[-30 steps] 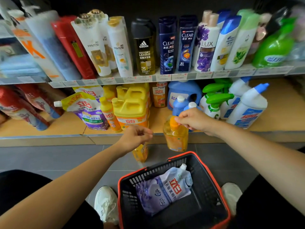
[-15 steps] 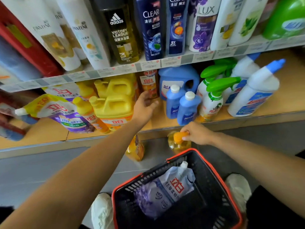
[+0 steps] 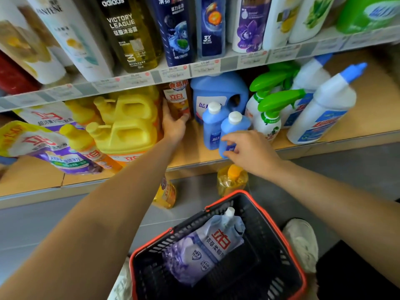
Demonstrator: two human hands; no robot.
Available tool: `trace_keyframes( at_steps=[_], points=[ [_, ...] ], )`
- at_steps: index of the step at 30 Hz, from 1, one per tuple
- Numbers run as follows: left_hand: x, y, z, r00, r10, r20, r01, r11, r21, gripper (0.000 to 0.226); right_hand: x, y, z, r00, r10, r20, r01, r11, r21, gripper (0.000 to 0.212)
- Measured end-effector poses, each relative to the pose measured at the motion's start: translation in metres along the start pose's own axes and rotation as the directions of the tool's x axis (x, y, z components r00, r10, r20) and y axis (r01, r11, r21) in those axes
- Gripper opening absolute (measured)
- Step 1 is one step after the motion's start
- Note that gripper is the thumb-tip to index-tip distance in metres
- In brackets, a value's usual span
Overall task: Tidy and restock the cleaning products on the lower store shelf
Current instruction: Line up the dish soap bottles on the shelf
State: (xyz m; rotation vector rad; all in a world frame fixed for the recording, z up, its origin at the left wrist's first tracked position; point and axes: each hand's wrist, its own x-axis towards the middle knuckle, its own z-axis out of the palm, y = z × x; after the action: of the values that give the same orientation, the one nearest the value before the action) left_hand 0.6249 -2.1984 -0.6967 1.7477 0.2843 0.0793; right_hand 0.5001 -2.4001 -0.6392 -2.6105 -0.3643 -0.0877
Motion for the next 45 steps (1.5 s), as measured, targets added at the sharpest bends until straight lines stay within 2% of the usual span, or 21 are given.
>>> trace_keyframes(
  at_steps=[3, 7, 9, 11, 13, 16, 19, 22, 26, 29, 31, 36, 40, 45],
  points=[
    [0.0, -0.005, 0.0, 1.0, 0.021, 0.011, -0.021, 1.0, -0.004, 0.083, 0.015, -0.007, -0.011, 0.989, -0.045, -0.138, 0.058, 0.994, 0.095, 0.033],
    [0.001, -0.011, 0.001, 0.998, 0.043, 0.053, -0.046, 0.998, 0.046, 0.076, 0.034, -0.005, -0.018, 0.952, -0.182, -0.244, 0.174, 0.983, -0.058, 0.038],
    [-0.001, -0.015, 0.003, 0.996, 0.051, 0.078, -0.055, 0.997, 0.052, 0.077, 0.044, -0.002, -0.018, 0.965, -0.207, -0.163, 0.176, 0.967, -0.186, 0.052],
    [-0.001, -0.017, 0.004, 0.998, 0.035, 0.055, -0.037, 0.999, 0.037, 0.084, 0.053, 0.002, -0.016, 0.987, -0.163, 0.005, 0.156, 0.934, -0.321, 0.072],
    [0.002, -0.018, 0.004, 1.0, -0.005, 0.014, 0.004, 1.0, 0.007, 0.091, 0.06, 0.006, -0.011, 0.984, -0.121, 0.129, 0.161, 0.917, -0.366, 0.08],
    [0.008, -0.016, 0.007, 0.999, -0.039, 0.017, 0.04, 0.999, -0.037, 0.095, 0.061, 0.01, -0.008, 0.979, -0.132, 0.153, 0.179, 0.914, -0.363, 0.075],
    [0.009, -0.015, 0.01, 0.996, -0.083, 0.016, 0.084, 0.993, -0.081, 0.098, 0.06, 0.011, -0.009, 0.991, -0.102, 0.081, 0.123, 0.937, -0.328, 0.067],
    [0.005, -0.021, 0.008, 0.998, -0.067, 0.012, 0.068, 0.993, -0.098, 0.096, 0.061, 0.013, -0.008, 0.999, -0.048, 0.005, 0.047, 0.943, -0.331, 0.064],
    [-0.012, -0.029, 0.012, 0.986, -0.026, 0.165, 0.038, 0.997, -0.069, 0.085, 0.063, 0.018, -0.004, 0.998, -0.044, -0.047, 0.027, 0.95, -0.312, 0.063],
    [-0.011, -0.026, 0.021, 0.998, -0.056, 0.038, 0.06, 0.992, -0.11, 0.072, 0.064, 0.022, 0.001, 0.998, -0.029, -0.056, 0.017, 0.976, -0.215, 0.065],
    [-0.006, -0.024, 0.023, 0.998, -0.062, 0.026, 0.065, 0.988, -0.138, 0.066, 0.064, 0.025, 0.004, 0.998, -0.02, -0.054, 0.012, 0.989, -0.148, 0.065],
    [-0.018, -0.024, 0.038, 0.962, -0.016, 0.272, 0.059, 0.987, -0.149, 0.068, 0.064, 0.029, 0.007, 0.997, -0.029, -0.07, 0.021, 0.994, -0.11, 0.065],
    [-0.014, -0.024, 0.041, 0.941, -0.076, 0.331, 0.152, 0.965, -0.213, 0.071, 0.064, 0.029, 0.008, 0.995, -0.033, -0.095, 0.021, 0.993, -0.118, 0.065],
    [0.003, -0.013, 0.035, 0.86, -0.129, 0.494, 0.2, 0.975, -0.095, 0.072, 0.065, 0.027, 0.008, 0.996, -0.016, -0.09, 0.006, 0.994, -0.11, 0.066]
  ],
)
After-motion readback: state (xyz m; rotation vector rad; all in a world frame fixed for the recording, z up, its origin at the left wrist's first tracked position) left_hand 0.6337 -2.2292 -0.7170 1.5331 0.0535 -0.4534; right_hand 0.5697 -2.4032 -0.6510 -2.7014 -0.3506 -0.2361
